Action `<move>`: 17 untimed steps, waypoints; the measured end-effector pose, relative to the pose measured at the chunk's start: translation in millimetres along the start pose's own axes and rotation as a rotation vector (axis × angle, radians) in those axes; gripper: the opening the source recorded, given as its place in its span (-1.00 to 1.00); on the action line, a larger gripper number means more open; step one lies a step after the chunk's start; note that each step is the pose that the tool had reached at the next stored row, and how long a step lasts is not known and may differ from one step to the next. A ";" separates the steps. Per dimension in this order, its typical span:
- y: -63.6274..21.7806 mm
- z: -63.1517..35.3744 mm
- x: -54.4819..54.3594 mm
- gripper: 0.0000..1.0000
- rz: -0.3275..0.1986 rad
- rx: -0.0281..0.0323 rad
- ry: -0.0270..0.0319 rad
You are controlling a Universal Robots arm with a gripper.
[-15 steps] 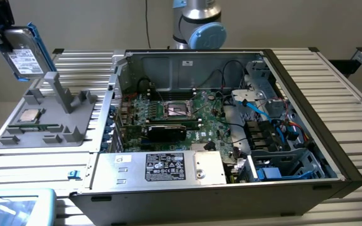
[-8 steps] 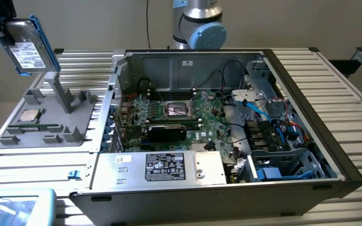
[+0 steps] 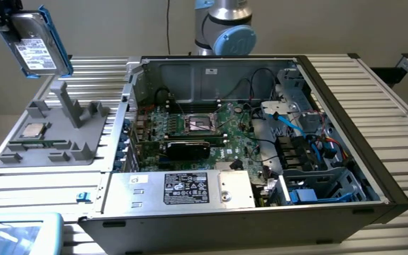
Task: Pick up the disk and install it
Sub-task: 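Pick up the disk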
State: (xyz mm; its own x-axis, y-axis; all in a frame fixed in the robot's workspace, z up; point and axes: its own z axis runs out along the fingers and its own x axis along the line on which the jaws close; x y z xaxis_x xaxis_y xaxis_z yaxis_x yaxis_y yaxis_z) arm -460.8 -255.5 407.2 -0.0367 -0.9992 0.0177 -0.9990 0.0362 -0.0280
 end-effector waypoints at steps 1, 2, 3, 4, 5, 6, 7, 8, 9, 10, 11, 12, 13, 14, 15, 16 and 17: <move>-2.6 -2.5 0.0 -0.25 0.000 0.0002 0.0000; -5.2 -4.9 -0.1 -0.25 0.000 0.0003 -0.0001; -7.8 -7.3 -0.1 -0.25 0.000 0.0005 -0.0001; -10.3 -9.5 -0.2 -0.25 0.000 0.0006 -0.0001; -12.7 -11.4 -0.2 -0.25 0.000 0.0007 -0.0001; -15.3 -13.8 -0.3 -0.25 0.000 0.0007 -0.0001; -17.8 -16.1 -0.3 -0.25 0.000 0.0007 -0.0001; -20.3 -18.4 -0.4 -0.25 0.000 0.0007 -0.0001; -22.8 -20.6 -0.4 -0.25 0.000 0.0008 -0.0001; -25.3 -23.1 -0.5 -0.25 0.000 0.0008 -0.0001; -27.6 -25.5 -0.5 -0.25 0.000 0.0009 -0.0001; -29.8 -27.9 -0.5 -0.25 0.000 0.0010 -0.0001; -32.0 -30.2 -0.6 -0.25 0.000 0.0010 -0.0002; -34.4 -32.8 -0.6 -0.25 0.000 0.0010 -0.0002; -36.6 -35.2 -0.6 -0.25 0.000 0.0010 -0.0003; -38.8 -37.4 -0.7 -0.25 0.000 0.0009 -0.0004; -41.1 -39.5 -0.7 -0.25 0.000 0.0010 -0.0008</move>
State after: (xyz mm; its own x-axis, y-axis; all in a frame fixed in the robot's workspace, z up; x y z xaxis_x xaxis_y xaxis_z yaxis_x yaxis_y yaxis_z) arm -420.8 -255.5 447.8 -0.0367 -0.9992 0.0169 -0.9989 0.0362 -0.0291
